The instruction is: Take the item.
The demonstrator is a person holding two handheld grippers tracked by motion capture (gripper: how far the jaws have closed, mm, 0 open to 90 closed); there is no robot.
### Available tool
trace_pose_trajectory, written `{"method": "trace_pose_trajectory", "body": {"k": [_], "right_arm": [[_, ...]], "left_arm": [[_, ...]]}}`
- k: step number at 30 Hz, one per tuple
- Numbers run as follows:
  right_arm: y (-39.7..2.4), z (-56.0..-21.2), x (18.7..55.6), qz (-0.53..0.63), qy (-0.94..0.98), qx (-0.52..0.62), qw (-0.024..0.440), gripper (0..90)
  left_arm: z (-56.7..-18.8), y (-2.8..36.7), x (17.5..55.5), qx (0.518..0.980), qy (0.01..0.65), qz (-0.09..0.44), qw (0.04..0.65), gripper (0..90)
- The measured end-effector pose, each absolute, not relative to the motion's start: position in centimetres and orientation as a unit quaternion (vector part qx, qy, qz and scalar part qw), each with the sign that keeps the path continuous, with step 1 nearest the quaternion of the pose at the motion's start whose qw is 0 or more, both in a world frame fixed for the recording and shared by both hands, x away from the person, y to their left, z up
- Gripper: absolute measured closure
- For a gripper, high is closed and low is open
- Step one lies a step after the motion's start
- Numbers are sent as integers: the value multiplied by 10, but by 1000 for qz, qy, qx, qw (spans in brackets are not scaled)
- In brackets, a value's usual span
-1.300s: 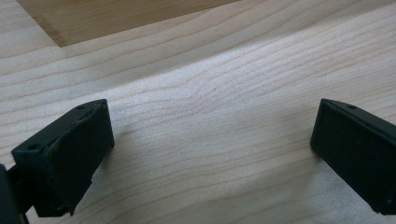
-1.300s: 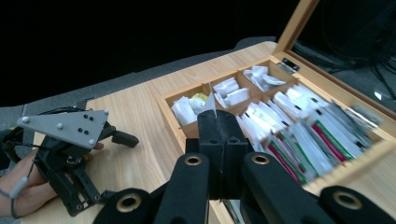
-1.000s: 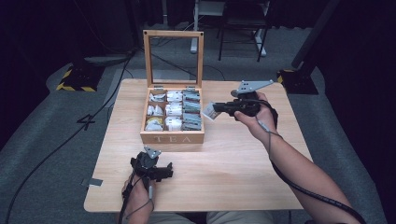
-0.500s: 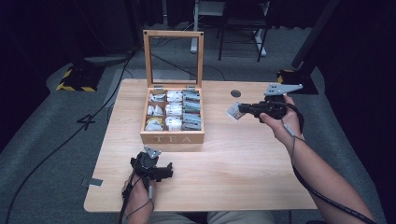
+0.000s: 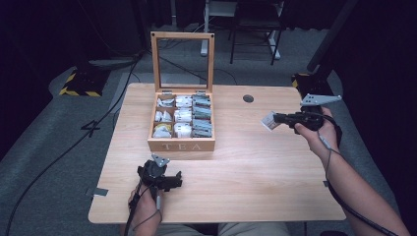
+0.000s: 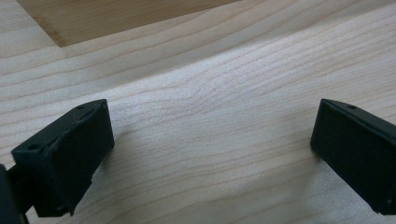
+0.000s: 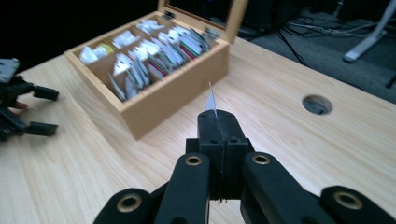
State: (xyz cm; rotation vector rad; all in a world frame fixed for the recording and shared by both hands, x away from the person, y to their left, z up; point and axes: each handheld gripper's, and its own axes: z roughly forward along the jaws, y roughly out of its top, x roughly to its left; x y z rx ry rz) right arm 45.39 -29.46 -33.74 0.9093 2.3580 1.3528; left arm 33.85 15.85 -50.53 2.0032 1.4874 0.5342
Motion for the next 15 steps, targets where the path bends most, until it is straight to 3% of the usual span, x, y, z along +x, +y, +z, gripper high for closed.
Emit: {"method": "trace_pose_trajectory", "body": {"k": [15], "right_arm": [[-334, -387, 456, 438, 806, 379, 121, 900]], "left_arm": [[-505, 158, 338, 751, 558, 200, 291, 0]]}}
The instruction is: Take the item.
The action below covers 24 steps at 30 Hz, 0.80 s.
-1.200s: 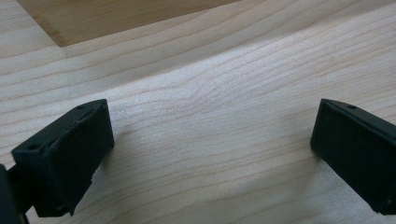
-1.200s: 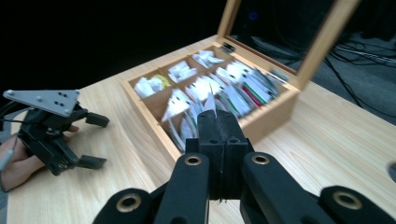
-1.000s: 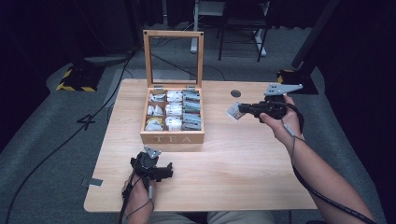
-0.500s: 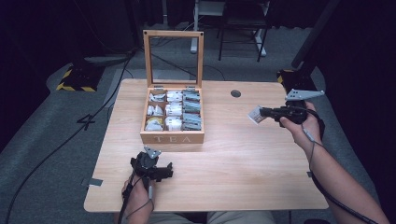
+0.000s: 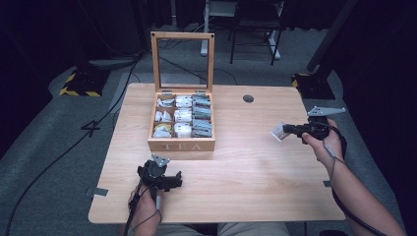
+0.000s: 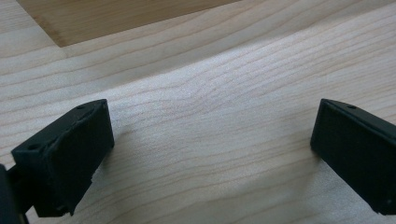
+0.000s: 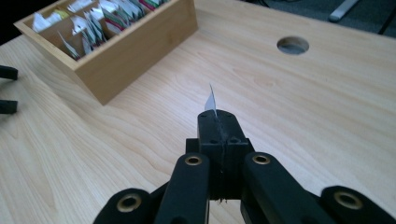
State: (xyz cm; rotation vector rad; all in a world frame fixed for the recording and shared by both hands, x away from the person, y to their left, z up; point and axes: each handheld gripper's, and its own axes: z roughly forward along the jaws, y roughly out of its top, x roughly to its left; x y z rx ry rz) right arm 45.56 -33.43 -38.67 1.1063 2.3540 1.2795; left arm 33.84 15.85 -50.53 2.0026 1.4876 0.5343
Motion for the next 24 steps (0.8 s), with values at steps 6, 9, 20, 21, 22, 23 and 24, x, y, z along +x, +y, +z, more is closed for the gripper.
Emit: {"method": "trace_pose_trajectory", "body": {"k": [6, 9, 20, 21, 22, 23, 24], "right_arm": [[-340, -409, 458, 427, 805, 396, 110, 900], [-342, -418, 459, 420, 806, 404, 104, 900], [-340, -441, 459, 401, 811, 419, 80, 900], [-340, -443, 459, 401, 811, 419, 78, 900], [-339, -447, 458, 396, 813, 420, 76, 900], [-338, -448, 458, 391, 816, 419, 77, 900], [-337, -449, 458, 388, 818, 418, 78, 900]], "left_arm": [[-505, 158, 338, 751, 558, 200, 291, 0], [-505, 159, 338, 751, 558, 200, 291, 0], [-505, 159, 338, 751, 558, 200, 291, 0], [-505, 159, 338, 751, 558, 200, 291, 0], [-505, 159, 338, 751, 558, 200, 291, 0], [-505, 159, 338, 751, 558, 200, 291, 0], [-505, 159, 338, 751, 558, 200, 291, 0]]}}
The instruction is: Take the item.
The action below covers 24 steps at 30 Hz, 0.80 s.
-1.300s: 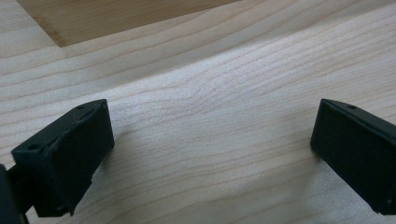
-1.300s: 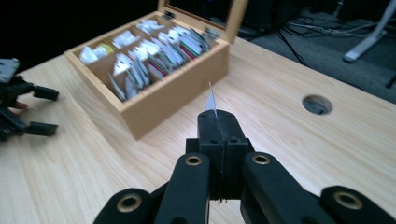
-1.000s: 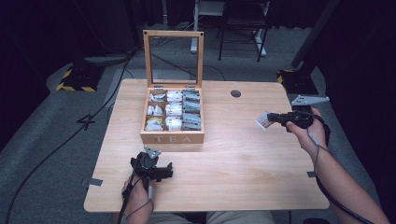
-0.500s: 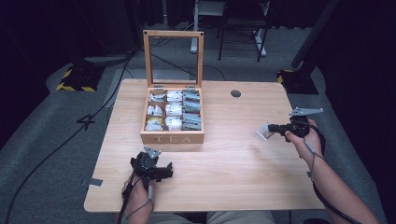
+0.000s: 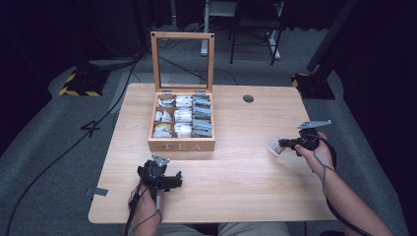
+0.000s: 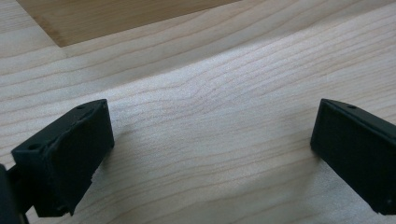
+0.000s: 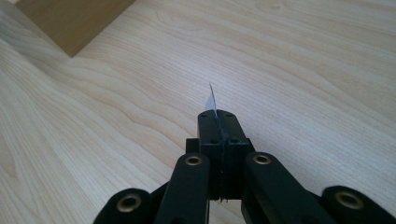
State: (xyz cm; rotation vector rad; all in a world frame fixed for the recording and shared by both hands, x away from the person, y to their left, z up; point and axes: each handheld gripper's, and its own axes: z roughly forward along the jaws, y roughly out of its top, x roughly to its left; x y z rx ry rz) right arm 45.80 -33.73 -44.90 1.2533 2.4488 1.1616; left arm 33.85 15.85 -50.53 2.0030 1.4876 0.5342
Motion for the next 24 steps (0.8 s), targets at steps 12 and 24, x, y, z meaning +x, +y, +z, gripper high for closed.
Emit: {"method": "trace_pose_trajectory", "body": {"k": [12, 24], "right_arm": [[-340, -456, 461, 377, 815, 435, 67, 874], [-349, -458, 461, 403, 793, 440, 120, 479]], "left_arm": [[-505, 158, 338, 751, 558, 200, 291, 0], [-505, 159, 338, 751, 558, 200, 291, 0]]}}
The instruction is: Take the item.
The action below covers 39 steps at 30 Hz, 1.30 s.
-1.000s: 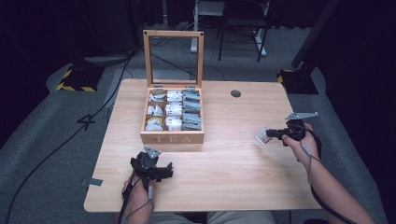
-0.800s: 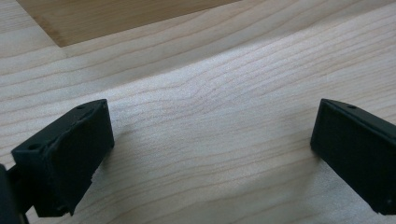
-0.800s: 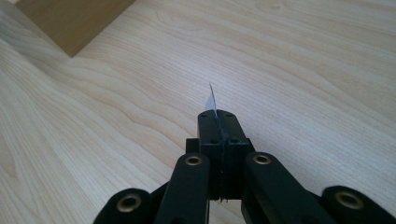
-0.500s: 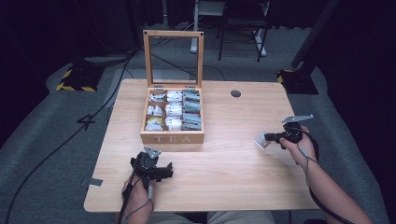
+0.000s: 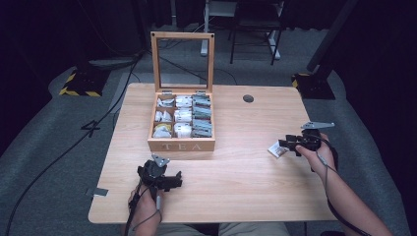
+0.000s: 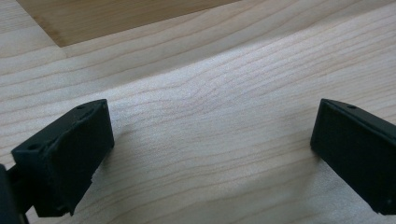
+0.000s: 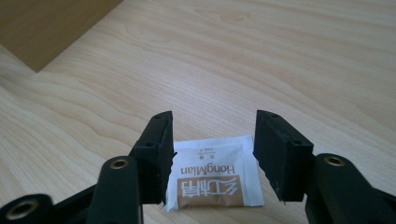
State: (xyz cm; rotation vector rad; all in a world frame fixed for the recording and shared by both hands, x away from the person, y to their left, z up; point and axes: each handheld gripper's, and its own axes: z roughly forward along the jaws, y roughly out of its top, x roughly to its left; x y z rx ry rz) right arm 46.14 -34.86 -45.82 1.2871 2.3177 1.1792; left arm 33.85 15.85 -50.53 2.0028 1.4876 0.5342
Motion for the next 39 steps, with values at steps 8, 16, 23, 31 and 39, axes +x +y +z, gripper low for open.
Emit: {"method": "trace_pose_trajectory", "body": {"k": [8, 16, 23, 31, 39], "right_arm": [[-346, -437, 443, 428, 793, 413, 134, 466], [-333, -420, 408, 457, 802, 367, 117, 462], [-320, -422, 382, 464, 812, 340, 96, 460], [-298, -436, 353, 457, 829, 311, 83, 460], [-280, -473, 350, 440, 843, 303, 59, 450]], "left_arm": [[-505, 159, 338, 751, 558, 200, 291, 0], [-505, 159, 338, 751, 558, 201, 291, 0], [-505, 158, 338, 751, 558, 200, 291, 0], [-505, 158, 338, 751, 558, 200, 291, 0], [-505, 159, 338, 751, 558, 200, 291, 0]]}}
